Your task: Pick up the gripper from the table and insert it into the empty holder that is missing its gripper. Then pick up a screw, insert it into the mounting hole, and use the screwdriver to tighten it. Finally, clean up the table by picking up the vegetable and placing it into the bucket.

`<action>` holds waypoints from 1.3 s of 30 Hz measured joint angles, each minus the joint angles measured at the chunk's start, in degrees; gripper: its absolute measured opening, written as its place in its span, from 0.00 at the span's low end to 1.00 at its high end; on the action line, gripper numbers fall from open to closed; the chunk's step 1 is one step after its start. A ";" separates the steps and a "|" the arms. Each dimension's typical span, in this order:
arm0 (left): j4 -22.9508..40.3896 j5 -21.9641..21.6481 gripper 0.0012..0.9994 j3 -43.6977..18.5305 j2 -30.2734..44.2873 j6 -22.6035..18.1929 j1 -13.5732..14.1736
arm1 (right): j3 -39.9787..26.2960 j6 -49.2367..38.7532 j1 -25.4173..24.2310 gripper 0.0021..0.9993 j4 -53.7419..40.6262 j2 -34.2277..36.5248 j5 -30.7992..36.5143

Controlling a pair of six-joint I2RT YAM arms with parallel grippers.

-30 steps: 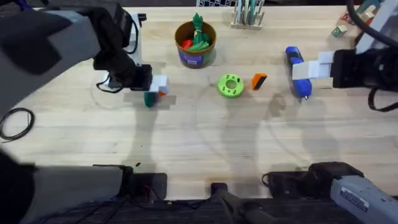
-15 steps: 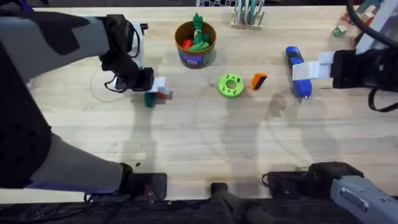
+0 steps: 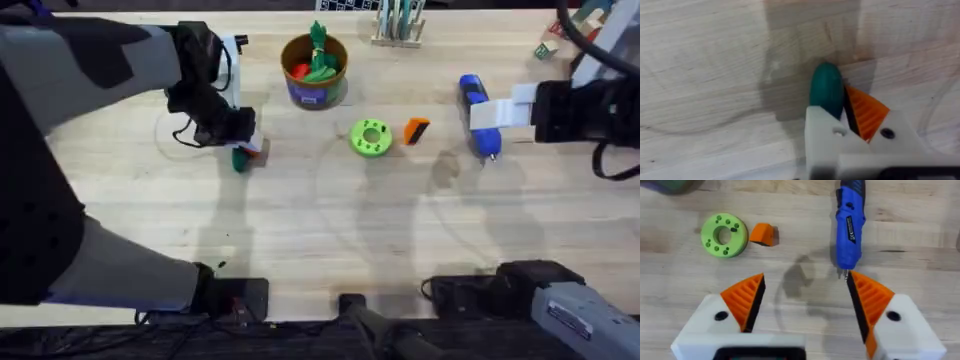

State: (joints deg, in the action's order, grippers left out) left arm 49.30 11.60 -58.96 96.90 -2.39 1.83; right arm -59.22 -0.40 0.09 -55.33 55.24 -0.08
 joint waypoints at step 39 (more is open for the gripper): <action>17.16 -0.52 0.01 -10.06 -22.72 2.44 1.57 | 0.00 0.00 0.00 0.99 -0.33 0.00 0.00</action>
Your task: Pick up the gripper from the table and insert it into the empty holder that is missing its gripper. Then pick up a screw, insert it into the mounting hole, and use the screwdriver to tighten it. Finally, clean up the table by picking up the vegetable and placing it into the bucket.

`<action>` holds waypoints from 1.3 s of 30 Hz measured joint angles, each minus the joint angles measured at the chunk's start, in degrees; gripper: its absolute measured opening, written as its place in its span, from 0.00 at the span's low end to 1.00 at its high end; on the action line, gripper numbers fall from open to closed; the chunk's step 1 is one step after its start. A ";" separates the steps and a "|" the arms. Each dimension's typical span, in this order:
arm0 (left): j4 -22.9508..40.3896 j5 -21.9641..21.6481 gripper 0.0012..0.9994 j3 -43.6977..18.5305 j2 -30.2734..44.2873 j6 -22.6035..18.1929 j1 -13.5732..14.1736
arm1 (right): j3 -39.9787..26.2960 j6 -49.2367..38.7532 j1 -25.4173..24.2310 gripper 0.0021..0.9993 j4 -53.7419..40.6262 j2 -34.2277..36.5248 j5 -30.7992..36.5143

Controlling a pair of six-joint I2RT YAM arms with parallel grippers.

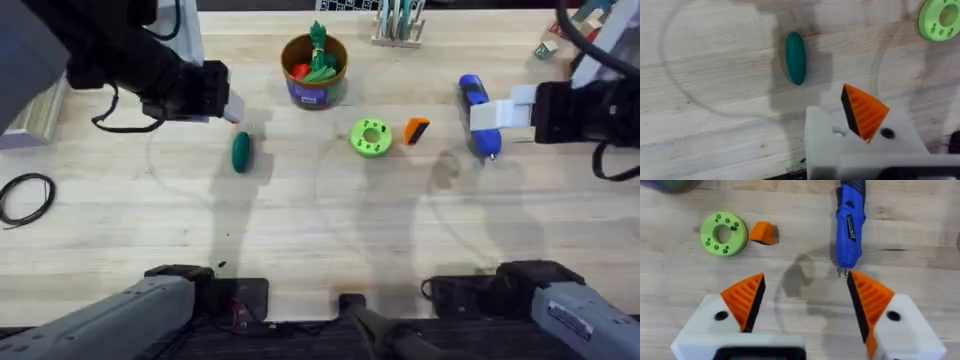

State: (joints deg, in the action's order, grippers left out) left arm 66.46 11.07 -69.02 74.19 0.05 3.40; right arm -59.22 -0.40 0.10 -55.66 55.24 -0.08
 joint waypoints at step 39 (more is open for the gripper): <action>0.09 -0.33 0.99 -2.99 0.03 -2.87 0.00 | 0.00 0.00 -0.01 0.99 -0.04 0.00 0.02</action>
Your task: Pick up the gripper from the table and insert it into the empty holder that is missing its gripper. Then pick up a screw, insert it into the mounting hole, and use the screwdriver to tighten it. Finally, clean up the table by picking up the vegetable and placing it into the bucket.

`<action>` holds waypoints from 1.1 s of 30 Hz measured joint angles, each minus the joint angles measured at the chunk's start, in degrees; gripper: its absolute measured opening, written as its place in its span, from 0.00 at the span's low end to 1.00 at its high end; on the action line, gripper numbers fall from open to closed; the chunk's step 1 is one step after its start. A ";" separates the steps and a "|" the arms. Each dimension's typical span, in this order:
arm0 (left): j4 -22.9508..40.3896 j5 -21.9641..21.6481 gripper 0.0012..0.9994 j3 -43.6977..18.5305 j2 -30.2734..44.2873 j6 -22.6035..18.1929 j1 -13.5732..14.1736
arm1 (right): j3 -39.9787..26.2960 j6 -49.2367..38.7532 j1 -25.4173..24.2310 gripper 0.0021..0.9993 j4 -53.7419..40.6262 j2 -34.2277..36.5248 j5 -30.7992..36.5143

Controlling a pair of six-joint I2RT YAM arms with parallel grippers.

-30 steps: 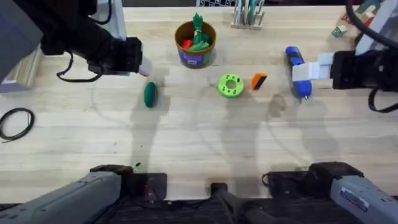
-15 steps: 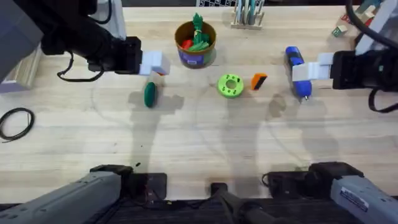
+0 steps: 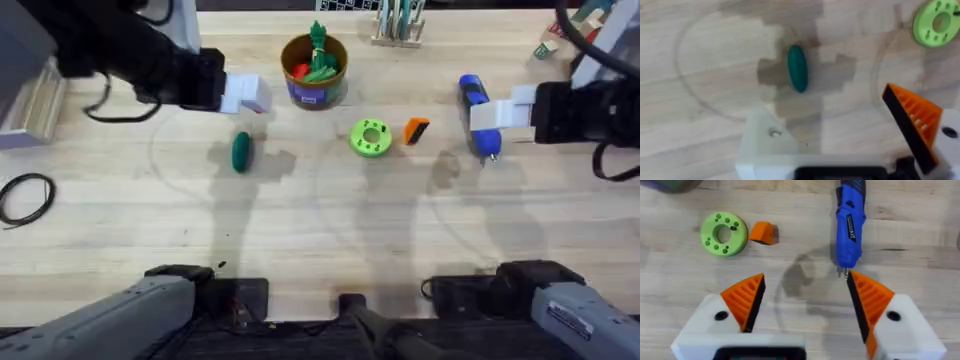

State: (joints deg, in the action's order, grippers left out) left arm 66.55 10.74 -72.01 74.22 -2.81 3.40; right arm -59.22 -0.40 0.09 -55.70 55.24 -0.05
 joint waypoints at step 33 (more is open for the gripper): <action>-2.76 -0.72 0.99 -8.51 -7.11 -12.24 0.00 | 0.00 0.01 0.01 0.99 -0.02 0.00 0.00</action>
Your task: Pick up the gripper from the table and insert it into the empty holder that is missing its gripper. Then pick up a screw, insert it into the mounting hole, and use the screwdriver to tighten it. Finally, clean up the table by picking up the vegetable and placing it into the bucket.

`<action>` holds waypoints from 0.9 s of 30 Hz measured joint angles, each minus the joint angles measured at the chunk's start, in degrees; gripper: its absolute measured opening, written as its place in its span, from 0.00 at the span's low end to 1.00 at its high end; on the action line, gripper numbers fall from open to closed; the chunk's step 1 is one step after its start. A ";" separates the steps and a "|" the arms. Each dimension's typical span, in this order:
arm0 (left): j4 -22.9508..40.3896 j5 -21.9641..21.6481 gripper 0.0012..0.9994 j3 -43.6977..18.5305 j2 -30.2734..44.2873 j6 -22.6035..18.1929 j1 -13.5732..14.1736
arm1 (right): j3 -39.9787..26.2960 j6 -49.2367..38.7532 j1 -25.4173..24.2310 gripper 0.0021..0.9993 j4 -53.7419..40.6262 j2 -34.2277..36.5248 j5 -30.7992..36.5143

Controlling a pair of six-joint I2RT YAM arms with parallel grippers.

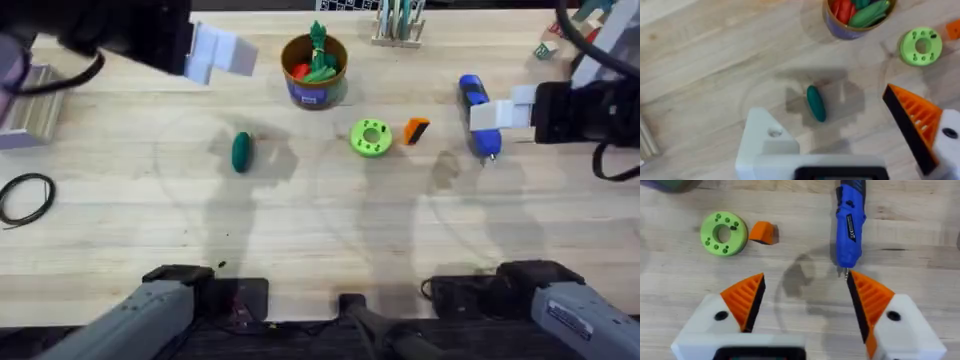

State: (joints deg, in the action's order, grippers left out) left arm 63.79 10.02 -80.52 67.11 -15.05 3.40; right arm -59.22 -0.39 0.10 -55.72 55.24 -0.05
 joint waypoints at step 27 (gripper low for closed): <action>-63.86 18.06 0.99 62.03 -49.82 -0.58 -2.11 | 0.00 -0.01 0.00 0.99 0.00 0.00 0.00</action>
State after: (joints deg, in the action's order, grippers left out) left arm -0.07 28.08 -18.49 17.29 -15.63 1.29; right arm -59.22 -0.40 0.10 -55.72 55.24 -0.05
